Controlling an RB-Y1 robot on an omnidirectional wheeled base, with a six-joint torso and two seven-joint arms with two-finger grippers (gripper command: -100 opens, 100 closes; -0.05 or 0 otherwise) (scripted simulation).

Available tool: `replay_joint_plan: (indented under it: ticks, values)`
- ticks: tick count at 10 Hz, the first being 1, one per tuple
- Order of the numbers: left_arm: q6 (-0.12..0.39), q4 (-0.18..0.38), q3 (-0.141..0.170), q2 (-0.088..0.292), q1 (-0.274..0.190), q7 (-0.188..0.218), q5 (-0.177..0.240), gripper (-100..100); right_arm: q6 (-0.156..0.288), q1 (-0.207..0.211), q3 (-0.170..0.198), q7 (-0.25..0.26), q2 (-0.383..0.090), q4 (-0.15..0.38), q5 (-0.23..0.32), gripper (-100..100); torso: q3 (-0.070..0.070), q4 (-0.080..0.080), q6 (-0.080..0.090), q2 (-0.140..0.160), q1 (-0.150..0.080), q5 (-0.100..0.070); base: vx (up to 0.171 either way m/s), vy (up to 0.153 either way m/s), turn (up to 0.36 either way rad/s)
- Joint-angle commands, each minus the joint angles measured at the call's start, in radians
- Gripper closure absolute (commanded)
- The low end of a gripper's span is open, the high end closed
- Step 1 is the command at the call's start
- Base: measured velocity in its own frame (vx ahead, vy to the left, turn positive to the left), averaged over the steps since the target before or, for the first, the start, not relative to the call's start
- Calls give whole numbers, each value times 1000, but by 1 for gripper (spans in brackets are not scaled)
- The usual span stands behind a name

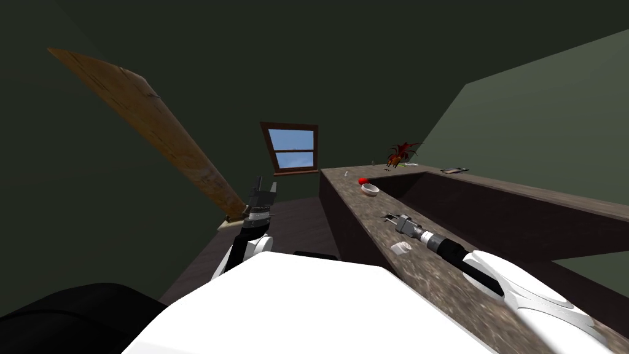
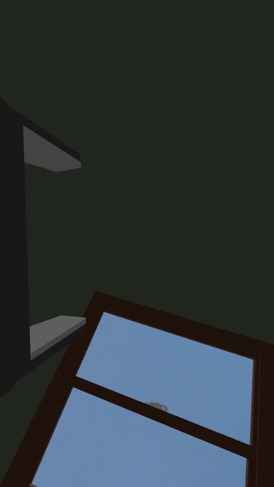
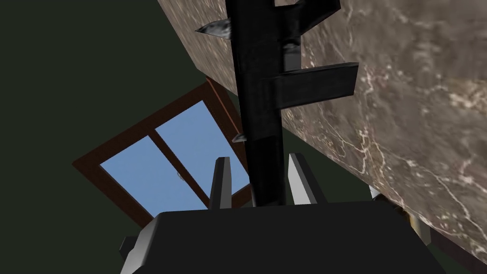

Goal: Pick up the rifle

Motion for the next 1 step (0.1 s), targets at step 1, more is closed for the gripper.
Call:
replay_joint_plan:
  ticks: [1]
  values:
    - [0,0,0,0,0,0,0,0,0,0,0,0,0,0,0,0,0,0,0,0,0,0,0,0,0]
